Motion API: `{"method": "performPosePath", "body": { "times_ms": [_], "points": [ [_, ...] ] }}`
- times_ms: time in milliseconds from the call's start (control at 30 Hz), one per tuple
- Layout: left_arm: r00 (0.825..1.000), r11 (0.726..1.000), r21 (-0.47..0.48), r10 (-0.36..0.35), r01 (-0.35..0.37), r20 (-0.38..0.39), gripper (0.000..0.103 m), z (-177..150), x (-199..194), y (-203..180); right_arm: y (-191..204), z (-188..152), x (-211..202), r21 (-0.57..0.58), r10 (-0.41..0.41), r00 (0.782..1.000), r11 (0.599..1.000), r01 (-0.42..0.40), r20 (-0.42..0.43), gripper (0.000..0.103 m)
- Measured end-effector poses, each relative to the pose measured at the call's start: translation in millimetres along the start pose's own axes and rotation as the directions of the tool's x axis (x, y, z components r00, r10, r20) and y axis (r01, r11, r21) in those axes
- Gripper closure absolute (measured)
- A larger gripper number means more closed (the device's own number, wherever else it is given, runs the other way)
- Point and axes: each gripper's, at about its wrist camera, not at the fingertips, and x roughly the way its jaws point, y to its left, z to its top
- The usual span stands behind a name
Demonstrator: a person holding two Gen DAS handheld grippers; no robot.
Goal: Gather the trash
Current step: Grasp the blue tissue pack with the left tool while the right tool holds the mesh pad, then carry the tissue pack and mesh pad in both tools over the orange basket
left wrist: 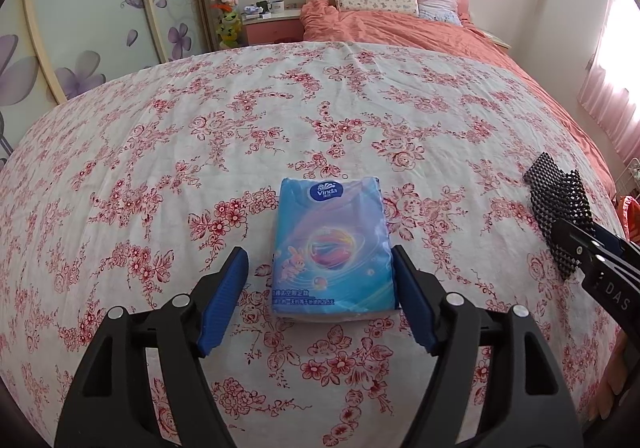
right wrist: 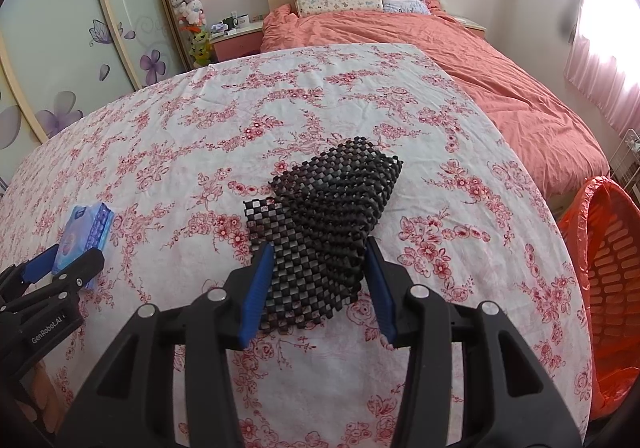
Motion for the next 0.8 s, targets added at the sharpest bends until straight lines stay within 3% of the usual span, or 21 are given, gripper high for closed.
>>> {"method": "performPosePath", "body": {
  "times_ms": [600,667,733,800],
  "points": [
    [1.000,1.000,0.000,0.001,-0.001,-0.001,0.030,0.2,0.3,0.7,-0.5,-0.1,-1.2,0.006,0.007,1.000,1.000,-0.007,0.001,0.057],
    [1.000,1.000,-0.001,0.001,-0.001,0.001,0.035,0.4,0.2,0.6,-1.3,0.0,-2.0,0.010,0.009,1.000,1.000,-0.009,0.004,0.062],
    [1.000,1.000,0.009,-0.004,0.004,0.013,0.050,0.5,-1.4,-0.3,-3.7,0.8,-2.7,0.023,0.015,1.000,1.000,-0.015,0.010,0.083],
    [1.000,1.000,0.012,-0.009,0.009,0.016,0.050,0.6,-1.3,-0.1,-8.7,1.8,-3.7,0.042,0.036,0.999,0.998,-0.037,0.017,0.092]
  ]
}}
